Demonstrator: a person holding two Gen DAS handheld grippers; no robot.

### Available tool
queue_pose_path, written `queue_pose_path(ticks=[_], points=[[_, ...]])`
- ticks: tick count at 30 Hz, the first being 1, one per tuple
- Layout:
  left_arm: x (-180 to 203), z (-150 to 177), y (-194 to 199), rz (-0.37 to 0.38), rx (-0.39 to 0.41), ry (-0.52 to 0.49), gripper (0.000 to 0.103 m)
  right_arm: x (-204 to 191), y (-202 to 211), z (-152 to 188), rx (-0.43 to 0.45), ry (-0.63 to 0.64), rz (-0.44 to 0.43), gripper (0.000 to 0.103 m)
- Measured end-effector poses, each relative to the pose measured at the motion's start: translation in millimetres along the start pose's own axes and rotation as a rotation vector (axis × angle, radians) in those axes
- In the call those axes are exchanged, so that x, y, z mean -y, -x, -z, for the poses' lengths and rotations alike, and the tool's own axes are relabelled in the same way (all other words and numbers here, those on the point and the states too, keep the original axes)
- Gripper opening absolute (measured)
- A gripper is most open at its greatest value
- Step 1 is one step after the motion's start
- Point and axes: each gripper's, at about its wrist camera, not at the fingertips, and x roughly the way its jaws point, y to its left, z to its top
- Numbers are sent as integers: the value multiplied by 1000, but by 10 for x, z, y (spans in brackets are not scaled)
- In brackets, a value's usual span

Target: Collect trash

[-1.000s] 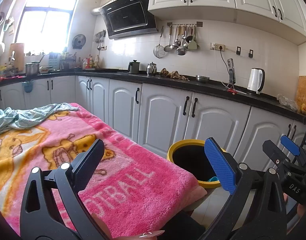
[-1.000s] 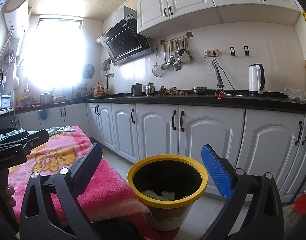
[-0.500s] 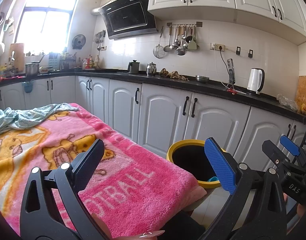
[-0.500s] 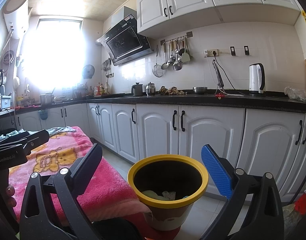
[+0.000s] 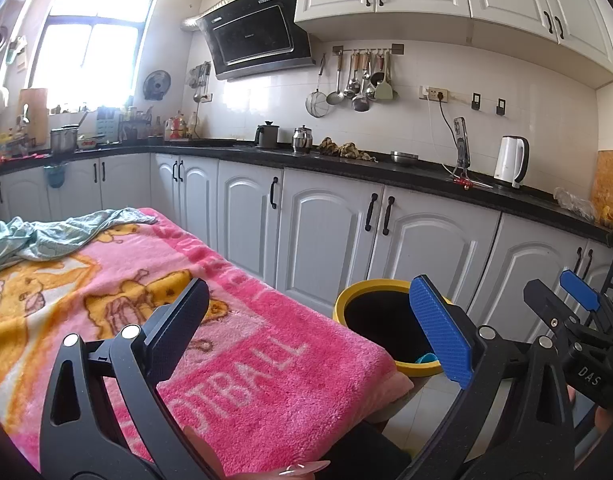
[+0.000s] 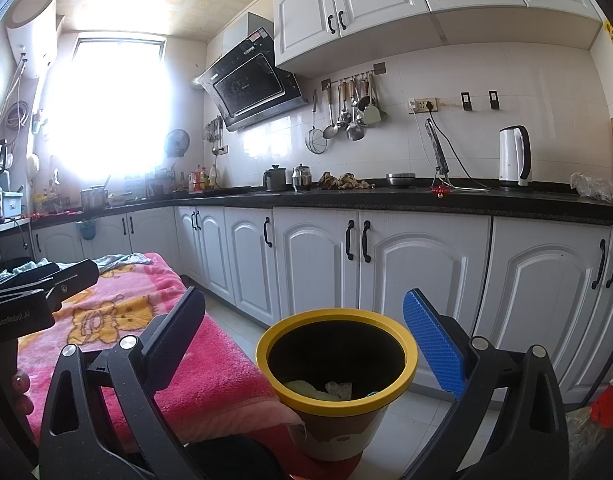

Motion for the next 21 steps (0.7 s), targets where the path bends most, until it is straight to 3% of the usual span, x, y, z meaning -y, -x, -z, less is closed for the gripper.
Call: queue_pose_path(ticks=[21], points=[[-12, -5, -11, 8, -8, 1, 92, -46, -15, 47, -1, 0, -2, 97]])
